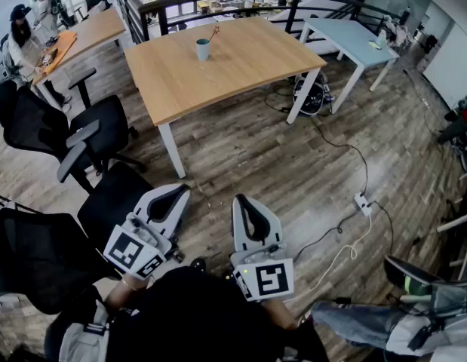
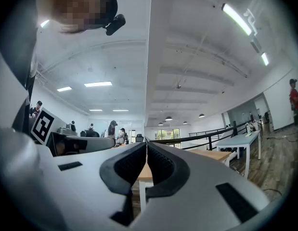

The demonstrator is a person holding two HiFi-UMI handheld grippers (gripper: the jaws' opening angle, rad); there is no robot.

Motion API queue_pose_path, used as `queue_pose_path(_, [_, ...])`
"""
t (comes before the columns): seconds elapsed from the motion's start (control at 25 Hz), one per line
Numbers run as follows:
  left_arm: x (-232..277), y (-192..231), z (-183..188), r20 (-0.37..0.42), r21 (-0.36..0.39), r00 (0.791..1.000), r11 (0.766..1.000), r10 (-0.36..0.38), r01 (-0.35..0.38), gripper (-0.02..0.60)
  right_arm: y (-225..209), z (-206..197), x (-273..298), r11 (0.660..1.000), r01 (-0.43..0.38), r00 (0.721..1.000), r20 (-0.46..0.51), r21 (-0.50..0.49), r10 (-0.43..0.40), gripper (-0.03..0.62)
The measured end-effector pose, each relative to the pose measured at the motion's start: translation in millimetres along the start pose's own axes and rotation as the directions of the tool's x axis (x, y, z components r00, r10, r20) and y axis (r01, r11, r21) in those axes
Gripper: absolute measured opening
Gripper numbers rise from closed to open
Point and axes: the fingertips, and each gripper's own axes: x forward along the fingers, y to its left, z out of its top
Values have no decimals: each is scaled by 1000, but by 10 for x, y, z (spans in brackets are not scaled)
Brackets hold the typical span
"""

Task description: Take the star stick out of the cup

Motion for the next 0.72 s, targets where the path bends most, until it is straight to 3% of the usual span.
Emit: queue_pose_path(0.72, [45, -390, -46, -28, 0, 1000, 1000, -7, 7, 23, -113, 63, -323, 1000, -13, 1000, 11, 19, 13, 26])
